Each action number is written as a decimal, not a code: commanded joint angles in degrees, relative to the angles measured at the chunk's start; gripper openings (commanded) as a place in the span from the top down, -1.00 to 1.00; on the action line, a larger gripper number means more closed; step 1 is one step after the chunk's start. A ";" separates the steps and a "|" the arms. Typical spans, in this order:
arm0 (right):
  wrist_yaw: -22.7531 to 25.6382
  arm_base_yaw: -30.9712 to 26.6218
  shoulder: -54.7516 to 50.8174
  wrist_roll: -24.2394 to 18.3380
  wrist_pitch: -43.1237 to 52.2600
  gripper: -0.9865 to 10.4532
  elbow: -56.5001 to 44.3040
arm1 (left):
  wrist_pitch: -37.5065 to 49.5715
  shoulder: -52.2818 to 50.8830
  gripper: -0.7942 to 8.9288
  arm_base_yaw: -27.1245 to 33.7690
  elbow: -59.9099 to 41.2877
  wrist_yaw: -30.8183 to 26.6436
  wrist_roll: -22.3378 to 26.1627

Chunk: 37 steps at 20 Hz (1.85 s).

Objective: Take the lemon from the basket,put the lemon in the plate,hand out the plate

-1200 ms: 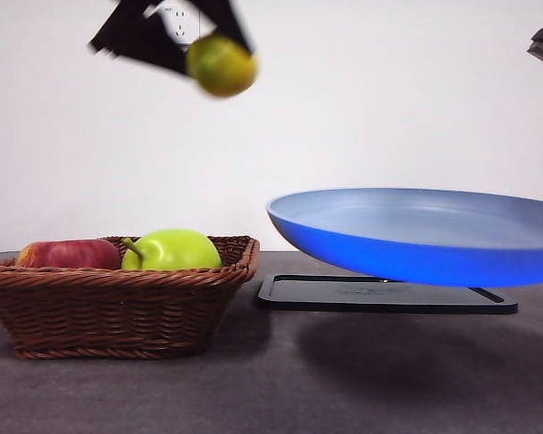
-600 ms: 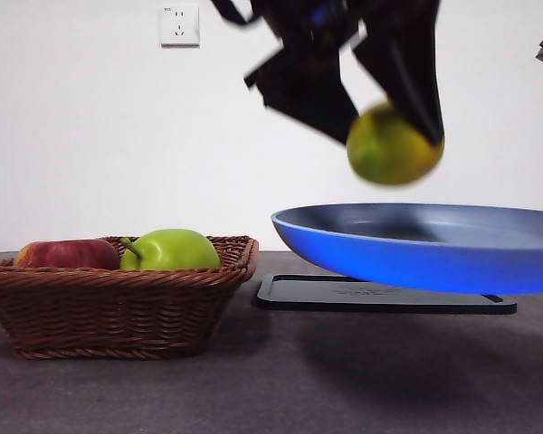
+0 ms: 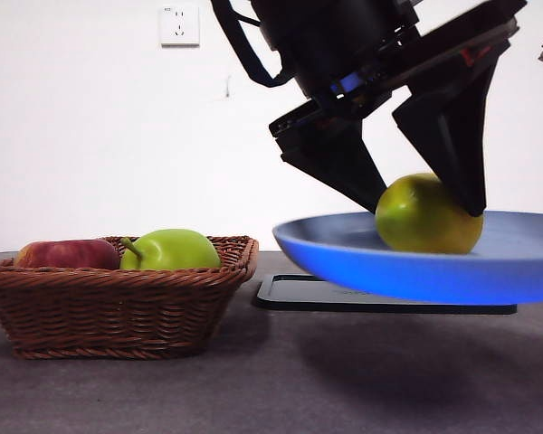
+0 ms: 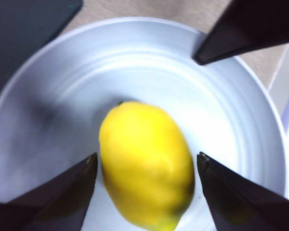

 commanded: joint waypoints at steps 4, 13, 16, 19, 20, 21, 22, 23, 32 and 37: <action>-0.52 0.09 0.63 1.81 0.50 0.82 0.66 | -3.80 -2.60 0.08 0.17 0.92 0.00 -1.33; -0.48 -2.78 13.99 2.14 6.05 0.82 7.96 | -14.40 -23.41 0.09 3.45 0.92 -0.39 -1.14; -0.33 -3.10 22.05 2.27 9.09 0.82 15.19 | -16.72 -30.36 0.09 3.67 0.92 -0.44 -1.42; -0.26 -3.41 31.54 3.32 11.26 0.82 23.91 | -18.12 -35.47 0.09 3.67 0.92 -0.48 -2.25; -0.20 -3.41 34.47 3.43 11.37 0.82 26.60 | -18.58 -36.46 0.09 3.67 0.92 -0.55 -2.60; -0.11 -3.41 37.90 3.45 11.43 0.82 29.81 | -19.12 -37.27 0.09 3.67 0.92 -0.59 -2.60; -0.11 -3.41 40.63 3.48 11.61 0.82 32.22 | -19.65 -37.75 0.09 3.67 0.92 -1.09 -2.60; -0.11 -3.41 43.56 3.52 11.96 0.82 34.67 | -20.09 -37.94 0.09 3.67 0.92 -2.08 -2.60; -0.09 -4.61 55.98 6.27 15.37 0.82 39.89 | -20.65 -37.88 0.09 3.67 0.92 -4.94 -2.91; -0.37 -4.85 56.02 4.26 16.24 0.41 39.89 | -20.65 -37.64 0.09 3.67 0.92 -5.16 -2.97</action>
